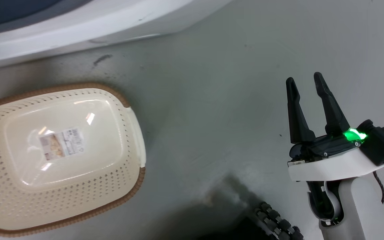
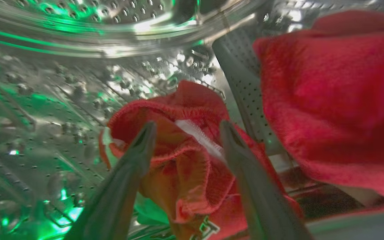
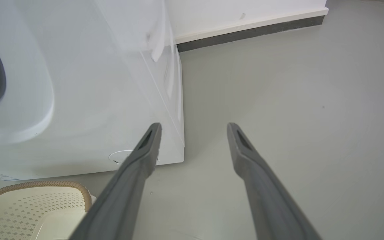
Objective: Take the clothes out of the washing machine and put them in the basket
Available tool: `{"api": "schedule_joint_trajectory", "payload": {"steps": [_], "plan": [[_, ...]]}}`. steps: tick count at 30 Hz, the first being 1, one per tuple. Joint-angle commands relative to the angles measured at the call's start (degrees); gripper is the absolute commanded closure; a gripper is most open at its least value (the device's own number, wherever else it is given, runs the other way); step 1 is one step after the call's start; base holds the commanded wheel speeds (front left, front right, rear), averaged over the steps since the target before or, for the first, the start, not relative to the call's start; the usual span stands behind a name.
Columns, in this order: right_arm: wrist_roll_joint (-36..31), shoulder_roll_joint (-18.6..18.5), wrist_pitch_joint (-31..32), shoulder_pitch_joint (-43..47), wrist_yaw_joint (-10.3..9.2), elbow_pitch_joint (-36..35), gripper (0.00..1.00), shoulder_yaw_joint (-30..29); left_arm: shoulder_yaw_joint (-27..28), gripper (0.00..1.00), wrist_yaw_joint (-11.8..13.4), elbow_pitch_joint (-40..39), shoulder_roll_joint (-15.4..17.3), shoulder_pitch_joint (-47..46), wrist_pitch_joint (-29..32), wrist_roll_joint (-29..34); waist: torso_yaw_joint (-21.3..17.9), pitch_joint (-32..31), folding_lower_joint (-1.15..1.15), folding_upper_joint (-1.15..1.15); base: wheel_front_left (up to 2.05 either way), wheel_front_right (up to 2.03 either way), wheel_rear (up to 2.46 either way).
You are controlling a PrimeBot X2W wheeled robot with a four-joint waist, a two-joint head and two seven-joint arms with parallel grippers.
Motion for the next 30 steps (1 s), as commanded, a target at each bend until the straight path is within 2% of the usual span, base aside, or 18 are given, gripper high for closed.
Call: {"api": "schedule_joint_trajectory", "payload": {"steps": [1, 5, 9, 19, 20, 21, 24, 27, 30], "plan": [[1.17, 0.07, -0.14, -0.99, -0.04, -0.8, 0.0, 1.57, -1.3, 0.0, 0.09, 3.41, 2.01, -5.37, 5.87, -1.44, -3.33, 3.62, -0.01, 0.0, 0.0, 0.0, 0.0], [0.83, 0.06, -0.14, -1.14, -0.04, -1.41, 0.0, 3.49, -2.48, 0.0, 0.09, 6.78, 4.15, -8.84, 12.3, -1.44, -5.42, 5.18, -0.01, 0.0, 0.0, 0.0, 0.0], [2.04, 0.07, -0.14, -1.03, -0.04, -2.21, 0.0, 4.04, -4.07, 0.0, 0.08, 7.86, 5.79, -10.27, 15.95, -0.96, -6.75, 6.73, -0.01, 0.0, 0.0, 0.0, 0.0], [3.0, 0.07, -0.14, -0.51, -0.04, -2.46, 0.0, 4.83, -7.88, 0.0, 0.08, 8.71, 8.08, -9.51, 20.39, -3.04, -6.85, 7.98, -0.01, 0.0, 0.0, 0.0, 0.0], [3.03, 0.07, -0.14, -0.64, -0.04, -2.47, 0.0, 4.73, -8.39, 0.58, 0.08, 8.63, 8.2, -9.3, 20.87, -3.5, -6.79, 8.03, -0.01, 0.0, 0.0, 0.0, 0.0], [3.1, 0.07, -0.14, -0.8, -0.04, -2.5, 0.0, 4.59, -8.73, 1.0, 0.08, 8.47, 8.15, -9.14, 21.3, -4.39, -6.73, 8.09, -0.01, 0.0, 0.0, 0.0, 0.0], [3.38, 0.07, -0.14, -1.24, -0.04, -2.35, 0.0, 4.29, -10.24, 1.0, 0.07, 7.66, 8.74, -8.97, 21.75, -6.0, -6.7, 8.15, -0.01, 0.0, 0.0, 0.0, 0.0], [3.38, 0.07, -0.14, -1.72, -0.04, -1.99, 0.0, 4.52, -10.83, 1.0, 0.08, 6.83, 9.85, -9.64, 20.06, -6.71, -6.96, 7.88, -0.01, 0.0, 0.0, 0.0, 0.0], [3.07, 0.06, -0.14, -1.91, -0.04, -1.36, 0.0, 4.16, -11.2, 1.0, 0.08, 6.51, 9.47, -9.97, 17.29, -7.26, -6.62, 6.64, -0.01, 0.0, 0.0, 0.0, 0.0]]}}
